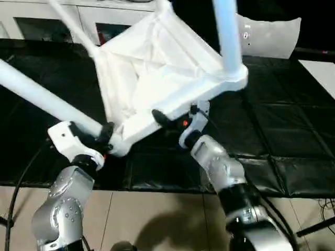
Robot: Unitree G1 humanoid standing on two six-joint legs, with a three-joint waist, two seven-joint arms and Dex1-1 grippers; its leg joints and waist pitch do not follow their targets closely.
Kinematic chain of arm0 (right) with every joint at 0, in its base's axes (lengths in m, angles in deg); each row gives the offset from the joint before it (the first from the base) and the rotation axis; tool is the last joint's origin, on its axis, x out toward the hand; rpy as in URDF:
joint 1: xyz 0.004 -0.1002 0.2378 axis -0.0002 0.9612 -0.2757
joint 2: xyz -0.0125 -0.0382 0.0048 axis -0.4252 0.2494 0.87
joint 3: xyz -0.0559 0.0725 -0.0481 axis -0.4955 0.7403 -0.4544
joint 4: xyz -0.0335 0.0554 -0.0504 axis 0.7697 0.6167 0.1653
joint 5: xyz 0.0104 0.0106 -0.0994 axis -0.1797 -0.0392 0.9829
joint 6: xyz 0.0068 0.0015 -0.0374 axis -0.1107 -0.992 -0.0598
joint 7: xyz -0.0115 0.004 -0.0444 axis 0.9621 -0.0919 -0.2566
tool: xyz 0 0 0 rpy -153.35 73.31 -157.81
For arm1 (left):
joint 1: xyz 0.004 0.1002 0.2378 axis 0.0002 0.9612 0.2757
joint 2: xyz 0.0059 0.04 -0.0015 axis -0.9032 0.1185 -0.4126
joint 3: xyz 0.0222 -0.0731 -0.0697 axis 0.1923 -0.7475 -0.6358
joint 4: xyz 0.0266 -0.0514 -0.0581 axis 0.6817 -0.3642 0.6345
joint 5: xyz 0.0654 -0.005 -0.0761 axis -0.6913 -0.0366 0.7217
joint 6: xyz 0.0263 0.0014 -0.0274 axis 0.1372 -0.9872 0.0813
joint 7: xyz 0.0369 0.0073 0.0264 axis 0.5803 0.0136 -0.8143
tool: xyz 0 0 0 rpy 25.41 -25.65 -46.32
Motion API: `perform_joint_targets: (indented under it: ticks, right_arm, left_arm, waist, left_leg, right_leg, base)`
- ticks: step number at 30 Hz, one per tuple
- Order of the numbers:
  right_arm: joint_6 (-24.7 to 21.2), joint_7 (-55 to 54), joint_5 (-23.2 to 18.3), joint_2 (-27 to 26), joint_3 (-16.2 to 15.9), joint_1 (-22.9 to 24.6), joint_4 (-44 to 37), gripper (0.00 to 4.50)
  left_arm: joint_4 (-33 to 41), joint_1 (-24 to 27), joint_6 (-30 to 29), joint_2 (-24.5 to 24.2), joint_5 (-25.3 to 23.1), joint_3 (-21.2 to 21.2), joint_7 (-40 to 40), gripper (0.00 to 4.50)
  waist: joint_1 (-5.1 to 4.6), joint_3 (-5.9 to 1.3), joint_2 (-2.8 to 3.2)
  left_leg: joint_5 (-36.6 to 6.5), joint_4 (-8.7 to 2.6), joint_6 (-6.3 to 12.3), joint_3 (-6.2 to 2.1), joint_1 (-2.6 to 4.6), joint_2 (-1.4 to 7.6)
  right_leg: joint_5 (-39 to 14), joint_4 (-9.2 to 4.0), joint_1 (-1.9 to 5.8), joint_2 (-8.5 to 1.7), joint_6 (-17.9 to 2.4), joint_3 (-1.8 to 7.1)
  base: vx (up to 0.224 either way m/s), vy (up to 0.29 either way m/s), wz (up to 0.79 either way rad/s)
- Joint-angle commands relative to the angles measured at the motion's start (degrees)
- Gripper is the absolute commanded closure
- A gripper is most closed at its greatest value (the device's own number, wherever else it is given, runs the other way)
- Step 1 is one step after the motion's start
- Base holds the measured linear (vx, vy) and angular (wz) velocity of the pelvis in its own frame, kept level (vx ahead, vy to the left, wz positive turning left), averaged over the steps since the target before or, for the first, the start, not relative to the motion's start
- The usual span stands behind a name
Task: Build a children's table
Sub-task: Flip table
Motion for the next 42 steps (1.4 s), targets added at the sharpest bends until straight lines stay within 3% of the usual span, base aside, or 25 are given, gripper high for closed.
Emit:
perform_joint_targets:
  ticks: [1, 5, 11, 17, 28, 34, 35, 42]
  right_arm:
    - [1.8, -2.4, -1.4, -4.1, 4.0, -3.4, 3.2, 0.00]
    - [4.0, -1.7, -5.6, -6.6, 7.9, -7.3, 6.5, 0.00]
    - [6.2, 0.1, -9.2, -8.1, 10.1, -10.0, 9.9, 0.19]
    - [5.7, 1.6, -10.0, -8.7, 10.1, -10.7, 10.8, 0.74]
    - [6.6, 1.8, -10.8, -8.1, 10.2, -11.5, 12.2, 1.43]
    - [7.1, 1.2, -11.3, -7.7, 10.9, -12.3, 12.5, 2.07]
    - [7.2, 1.0, -11.4, -7.7, 10.9, -12.3, 12.5, 2.13]
    - [7.2, -0.4, -12.1, -6.6, 11.5, -11.8, 10.1, 2.28]
  left_arm:
    - [0.4, 0.7, -4.0, 1.7, 7.1, 2.9, 3.6, 2.46]
    - [1.7, 1.6, -5.8, 0.9, 7.0, 5.0, 5.1, 2.46]
    - [2.2, 2.0, -5.9, 0.2, 5.3, 6.8, 5.6, 2.46]
    - [2.4, 2.6, -6.2, -1.9, 2.4, 9.8, 6.6, 2.46]
    - [1.5, 2.6, -5.3, -3.3, 1.8, 10.4, 6.8, 2.46]
    - [1.6, 2.7, -5.2, -4.1, 1.3, 10.5, 7.9, 2.46]
    - [1.6, 2.7, -5.3, -4.3, 1.7, 10.5, 8.2, 1.90]
    - [2.4, 3.6, -5.7, -5.7, 2.5, 11.1, 10.7, 1.38]
  waist:
    - [-0.44, -3.01, 0.27]
    - [-0.51, -3.01, 0.14]
    - [-0.52, -3.15, 0.08]
    - [-0.60, -3.21, 0.08]
    - [-0.64, -3.26, 0.22]
    - [-0.65, -3.31, 0.24]
    - [-0.64, -3.30, 0.37]
    - [-0.68, -3.47, 0.33]
  left_leg:
    - [-9.6, -4.14, -1.59, 0.21, 1.30, 1.13]
    - [-10.6, -4.14, -1.52, 0.21, 1.28, 1.18]
    - [-8.6, -3.91, -0.51, 0.27, 1.18, 1.11]
    - [-7.9, -3.85, -0.22, 0.35, 1.13, 1.02]
    - [-8.1, -3.81, -0.41, 0.36, 1.15, 1.04]
    - [-7.9, -3.79, -0.23, 0.36, 1.15, 1.03]
    - [-7.7, -3.77, -0.24, 0.37, 1.15, 1.02]
    - [-6.2, -3.56, 0.08, 0.47, 1.06, 0.91]
  right_leg:
    - [-1.3, -3.42, 1.91, -3.21, -8.0, 1.94]
    - [-4.3, -3.58, 1.79, -3.34, -7.5, 2.01]
    - [-2.6, -3.33, 1.79, -3.14, -8.1, 1.90]
    - [-1.4, -3.20, 1.83, -3.05, -8.5, 1.86]
    - [-1.8, -3.16, 1.78, -3.04, -8.9, 1.87]
    - [-1.4, -3.09, 1.81, -3.04, -9.1, 1.86]
    - [-1.1, -3.11, 1.77, -3.04, -9.2, 1.86]
    - [1.4, -2.82, 1.83, -2.89, -9.5, 1.86]
  base:
    - [0.000, 0.000, 0.00]
    - [0.000, 0.000, 0.00]
    - [0.000, 0.000, 0.00]
    - [0.000, 0.000, 0.00]
    - [0.000, 0.000, 0.00]
    - [0.000, 0.000, 0.00]
    - [0.000, 0.000, 0.00]
    - [0.000, 0.000, 0.00]
